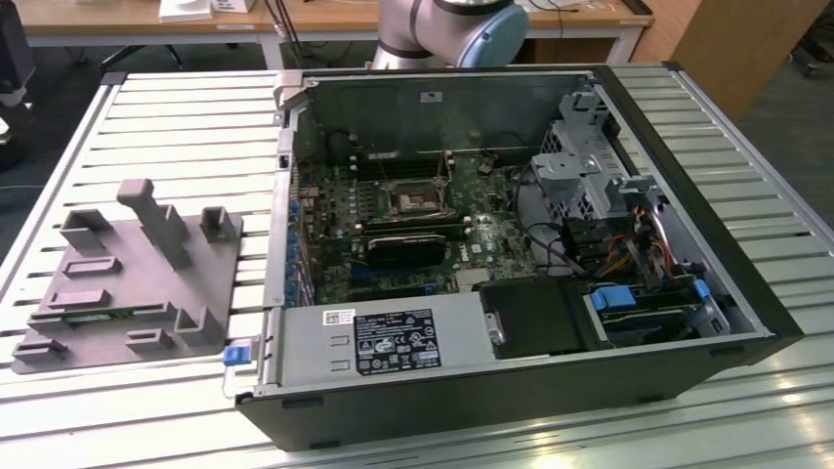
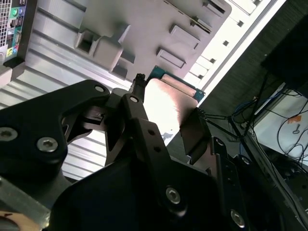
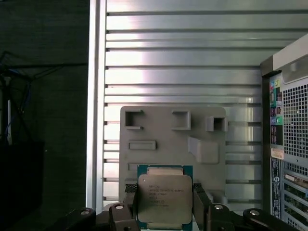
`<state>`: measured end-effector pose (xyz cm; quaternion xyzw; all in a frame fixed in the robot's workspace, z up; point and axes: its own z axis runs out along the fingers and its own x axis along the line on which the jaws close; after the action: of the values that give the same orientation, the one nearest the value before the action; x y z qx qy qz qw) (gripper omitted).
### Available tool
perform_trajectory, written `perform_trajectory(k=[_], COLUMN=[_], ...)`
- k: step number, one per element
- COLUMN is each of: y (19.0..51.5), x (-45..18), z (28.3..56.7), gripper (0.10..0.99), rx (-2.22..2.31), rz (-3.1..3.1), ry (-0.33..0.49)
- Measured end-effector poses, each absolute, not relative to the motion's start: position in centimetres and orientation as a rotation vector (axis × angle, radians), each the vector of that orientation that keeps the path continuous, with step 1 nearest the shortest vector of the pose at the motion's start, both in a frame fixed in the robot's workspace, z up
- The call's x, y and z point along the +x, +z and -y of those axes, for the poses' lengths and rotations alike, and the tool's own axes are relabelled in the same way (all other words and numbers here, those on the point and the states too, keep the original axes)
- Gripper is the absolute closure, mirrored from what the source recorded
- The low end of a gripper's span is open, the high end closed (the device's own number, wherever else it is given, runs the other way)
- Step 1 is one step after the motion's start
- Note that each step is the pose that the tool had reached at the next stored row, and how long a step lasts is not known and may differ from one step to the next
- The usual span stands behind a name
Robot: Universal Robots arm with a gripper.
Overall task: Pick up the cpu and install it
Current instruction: 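Pick up the cpu and move it towards the insertion slot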
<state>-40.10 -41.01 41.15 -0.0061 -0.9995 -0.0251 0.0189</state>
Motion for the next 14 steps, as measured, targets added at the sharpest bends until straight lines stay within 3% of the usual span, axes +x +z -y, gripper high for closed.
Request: perform_trajectory(k=[14], y=[41.1], x=[-38.0], z=[41.0], gripper=[0.541], rx=[-0.019], rz=[3.103], ry=[-0.078])
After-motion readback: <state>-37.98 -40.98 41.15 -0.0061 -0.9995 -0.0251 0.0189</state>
